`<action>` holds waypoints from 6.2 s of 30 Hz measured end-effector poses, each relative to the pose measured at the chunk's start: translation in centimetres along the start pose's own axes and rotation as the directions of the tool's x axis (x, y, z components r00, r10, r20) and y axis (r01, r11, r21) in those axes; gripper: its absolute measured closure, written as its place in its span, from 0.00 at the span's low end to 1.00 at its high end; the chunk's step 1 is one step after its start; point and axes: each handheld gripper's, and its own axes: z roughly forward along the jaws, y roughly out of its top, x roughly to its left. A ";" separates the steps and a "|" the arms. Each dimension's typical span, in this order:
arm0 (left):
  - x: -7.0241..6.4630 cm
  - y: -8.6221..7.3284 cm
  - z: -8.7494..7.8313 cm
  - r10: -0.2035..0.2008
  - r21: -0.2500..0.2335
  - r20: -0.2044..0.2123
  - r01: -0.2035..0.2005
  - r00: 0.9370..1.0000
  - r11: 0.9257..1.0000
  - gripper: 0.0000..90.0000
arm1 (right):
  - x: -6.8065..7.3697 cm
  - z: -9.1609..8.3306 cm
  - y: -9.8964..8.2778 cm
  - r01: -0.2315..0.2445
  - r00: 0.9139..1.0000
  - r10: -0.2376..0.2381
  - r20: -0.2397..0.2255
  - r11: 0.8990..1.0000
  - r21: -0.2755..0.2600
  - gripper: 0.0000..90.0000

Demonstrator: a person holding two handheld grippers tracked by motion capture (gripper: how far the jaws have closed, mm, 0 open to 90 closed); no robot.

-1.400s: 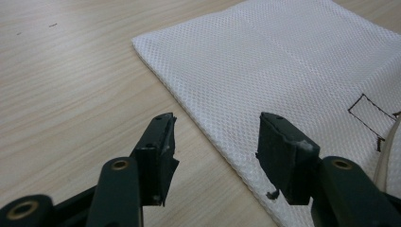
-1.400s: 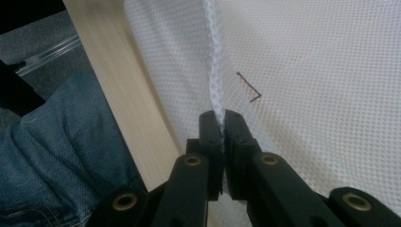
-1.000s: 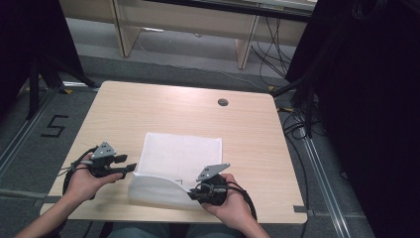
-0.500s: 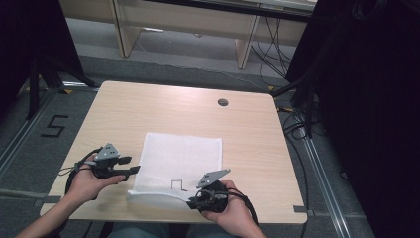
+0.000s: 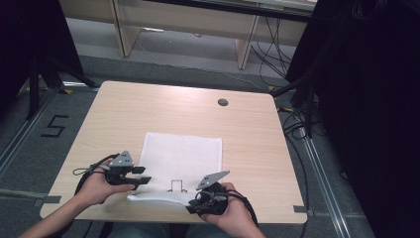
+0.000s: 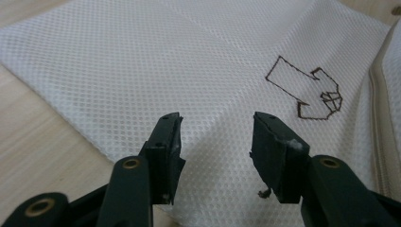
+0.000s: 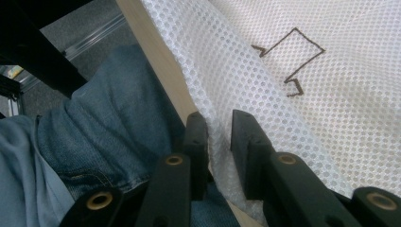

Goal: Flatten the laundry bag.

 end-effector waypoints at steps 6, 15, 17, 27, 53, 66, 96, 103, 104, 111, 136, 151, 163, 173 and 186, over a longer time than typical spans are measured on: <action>-0.1 -0.5 0.8 0.012 0.054 0.011 -0.012 1.000 0.998 0.60 | -0.1 0.1 0.0 0.005 1.000 -0.005 0.002 1.000 0.007 0.83; 0.0 -0.5 1.1 0.056 0.103 -0.004 -0.055 0.998 0.993 0.67 | -0.2 0.2 0.0 0.009 1.000 -0.009 0.001 1.000 0.013 0.81; 0.1 -0.2 1.2 0.090 0.123 -0.014 -0.088 0.996 0.988 0.72 | 0.0 0.2 0.0 -0.006 1.000 0.006 -0.003 1.000 0.018 0.80; -0.2 1.4 2.0 0.101 0.213 -0.071 -0.083 0.992 0.974 0.83 | 0.1 0.1 0.1 -0.008 1.000 0.008 -0.007 1.000 0.019 0.70; 1.0 3.0 3.4 0.080 0.232 -0.146 -0.044 0.986 0.972 0.87 | -1.1 -2.8 1.2 -0.041 0.999 0.043 0.023 0.997 -0.067 0.72; 1.0 2.8 3.5 0.061 0.208 -0.166 -0.025 0.984 0.978 0.88 | -6.1 -0.6 0.8 -0.135 0.977 0.119 0.176 0.988 0.080 0.98; 1.2 2.6 3.6 0.054 0.167 -0.195 -0.021 0.979 0.986 0.90 | -9.4 2.0 1.5 -0.221 0.928 0.162 0.337 0.964 0.146 1.00; 2.1 2.7 3.8 0.022 0.151 -0.203 0.009 0.979 0.988 0.90 | -10.1 2.2 2.0 -0.229 0.923 0.174 0.342 0.965 0.126 1.00; 2.3 2.8 3.9 0.015 0.149 -0.201 0.016 0.979 0.989 0.90 | -10.1 2.2 2.1 -0.262 0.914 0.202 0.353 0.956 0.131 1.00; 3.1 3.5 4.5 0.029 0.150 -0.223 0.005 0.974 0.989 0.90 | -11.3 2.3 2.5 -0.261 0.917 0.214 0.338 0.961 0.098 1.00; 4.1 3.8 5.0 0.023 0.127 -0.242 0.008 0.970 0.992 0.87 | -12.5 2.9 3.3 -0.210 0.885 0.177 0.430 0.977 0.031 0.99; 1.7 3.6 0.1 0.018 0.061 -0.149 -0.009 0.989 0.998 0.81 | -10.5 0.8 2.8 -0.125 0.913 0.110 0.392 0.992 0.012 0.96; -1.9 0.9 -1.4 0.070 0.208 -0.032 -0.062 0.997 0.976 1.00 | -7.2 -0.5 -0.8 -0.132 0.950 0.097 0.296 0.986 0.100 1.00; -1.2 0.4 -0.3 0.087 0.280 -0.028 -0.076 0.996 0.957 1.00 | -7.7 0.4 -1.1 -0.145 0.953 0.103 0.285 0.981 0.131 1.00; 0.0 0.6 0.2 0.056 0.281 -0.041 -0.042 0.998 0.959 0.99 | -7.2 0.9 -1.0 -0.149 0.949 0.102 0.297 0.979 0.139 1.00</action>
